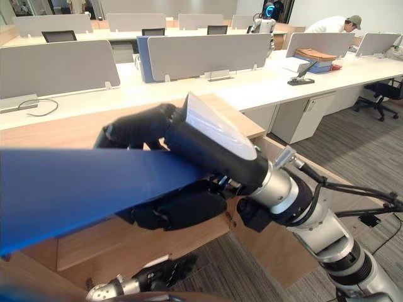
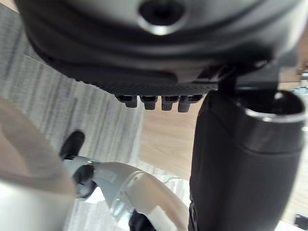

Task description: Walk over to the cabinet, pick up the folder, carry it to the office cabinet, place the folder inside the office cabinet, then close the office cabinet door

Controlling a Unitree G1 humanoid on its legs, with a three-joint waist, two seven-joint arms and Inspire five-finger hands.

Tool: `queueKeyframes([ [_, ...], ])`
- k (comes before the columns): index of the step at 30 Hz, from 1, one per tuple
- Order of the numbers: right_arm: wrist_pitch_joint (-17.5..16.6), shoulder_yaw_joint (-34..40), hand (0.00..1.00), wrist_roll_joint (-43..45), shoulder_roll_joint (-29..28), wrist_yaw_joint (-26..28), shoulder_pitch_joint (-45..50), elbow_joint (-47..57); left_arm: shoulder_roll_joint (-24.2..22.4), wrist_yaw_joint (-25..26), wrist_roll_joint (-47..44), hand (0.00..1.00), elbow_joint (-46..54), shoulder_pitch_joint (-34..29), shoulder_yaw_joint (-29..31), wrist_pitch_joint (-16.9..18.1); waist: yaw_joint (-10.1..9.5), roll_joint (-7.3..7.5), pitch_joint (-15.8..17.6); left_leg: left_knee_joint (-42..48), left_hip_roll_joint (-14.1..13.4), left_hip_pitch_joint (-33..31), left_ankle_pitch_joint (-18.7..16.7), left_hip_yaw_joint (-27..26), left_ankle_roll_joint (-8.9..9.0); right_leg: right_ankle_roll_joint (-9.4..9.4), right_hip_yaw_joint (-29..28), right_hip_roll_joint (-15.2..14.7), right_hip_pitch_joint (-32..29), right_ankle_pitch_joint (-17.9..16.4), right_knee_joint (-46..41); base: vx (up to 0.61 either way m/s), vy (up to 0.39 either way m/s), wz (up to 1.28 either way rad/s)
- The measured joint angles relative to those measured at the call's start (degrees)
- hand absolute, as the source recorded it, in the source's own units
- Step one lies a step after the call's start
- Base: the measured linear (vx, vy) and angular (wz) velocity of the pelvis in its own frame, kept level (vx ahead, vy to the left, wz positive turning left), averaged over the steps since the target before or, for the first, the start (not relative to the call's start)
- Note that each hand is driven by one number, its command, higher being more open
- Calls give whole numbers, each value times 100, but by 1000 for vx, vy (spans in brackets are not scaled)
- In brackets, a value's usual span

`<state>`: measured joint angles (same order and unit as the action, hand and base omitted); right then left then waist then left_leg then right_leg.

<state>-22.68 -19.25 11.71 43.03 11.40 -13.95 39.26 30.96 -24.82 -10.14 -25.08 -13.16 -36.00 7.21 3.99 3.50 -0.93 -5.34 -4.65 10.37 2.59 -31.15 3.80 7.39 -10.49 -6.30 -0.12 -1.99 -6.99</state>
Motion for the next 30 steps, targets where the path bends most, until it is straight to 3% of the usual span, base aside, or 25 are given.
queueKeyframes([
  [2,-8,-612,0,-159,140,114,313,-373,-78,-208,952,100,-290,16,205,94,-25,16,-34,-1,1,-11,2,9,4,-26,3,-8,-9,-14,-2,-15,-7,3],
  [3,11,-1077,0,-365,351,210,644,-717,-338,-237,1475,100,-748,13,648,194,-32,37,-32,-2,2,-66,0,49,7,-42,47,-27,-16,-23,4,-24,-11,10],
  [6,288,-1831,0,-1464,733,515,1298,-2056,-1242,402,2397,100,-1851,30,2065,146,-136,94,-3,-4,64,-192,4,222,24,-56,156,-108,-112,-26,6,26,16,21],
  [8,578,-1959,0,-1996,709,593,1600,-3168,-1525,930,2652,100,-2520,139,3001,8,-231,123,42,-1,103,-233,26,321,17,-51,228,-137,-108,-17,36,53,38,16],
  [10,780,-1607,0,-2609,598,442,1667,-3746,-1713,1560,2405,100,-3146,82,3828,-155,-225,-11,164,29,136,-239,59,376,-80,-8,271,-164,-76,9,75,70,36,9],
  [12,822,-1330,0,-2640,551,440,1723,-4052,-1846,1854,2100,100,-3470,151,4229,-171,-231,-122,250,31,152,-258,64,510,-88,-4,385,-189,-30,9,105,44,21,25],
  [16,890,-1354,0,-3246,189,431,1681,-4946,-2062,2337,1962,100,-3580,142,4420,-219,-261,-207,341,33,170,-250,74,943,-100,-10,765,-244,218,-65,181,21,5,43],
  [21,965,-1252,0,-3473,-52,321,1515,-5575,-2233,2496,1871,100,-3362,51,4422,-168,-328,-318,497,33,279,-250,73,1322,-100,29,1076,-371,352,-208,94,7,10,34],
  [25,1288,-140,0,-3285,-1092,58,1451,-6344,-2345,2561,1856,100,-3175,-30,4438,-144,-396,-386,669,34,301,-255,83,1477,-114,37,1220,-400,446,-234,131,11,2,20],
  [27,1520,543,0,-2493,-1746,-199,1219,-6834,-2445,2611,1858,100,-3023,-98,4511,-144,-401,-448,759,34,304,-264,83,1522,-117,37,1272,-401,485,-235,179,23,2,9],
  [29,1737,1194,0,-1135,-2319,-601,784,-7452,-2482,2634,1850,100,-2978,-93,4524,-143,-403,-502,869,35,301,-281,87,1583,-122,39,1320,-396,505,-233,204,18,-3,10],
  [30,1786,1481,0,81,-2528,-875,482,-7762,-2526,2681,1802,100,-2882,-89,4525,-144,-439,-527,999,48,295,-289,88,1587,-128,39,1323,-392,504,-232,197,10,-9,4],
])
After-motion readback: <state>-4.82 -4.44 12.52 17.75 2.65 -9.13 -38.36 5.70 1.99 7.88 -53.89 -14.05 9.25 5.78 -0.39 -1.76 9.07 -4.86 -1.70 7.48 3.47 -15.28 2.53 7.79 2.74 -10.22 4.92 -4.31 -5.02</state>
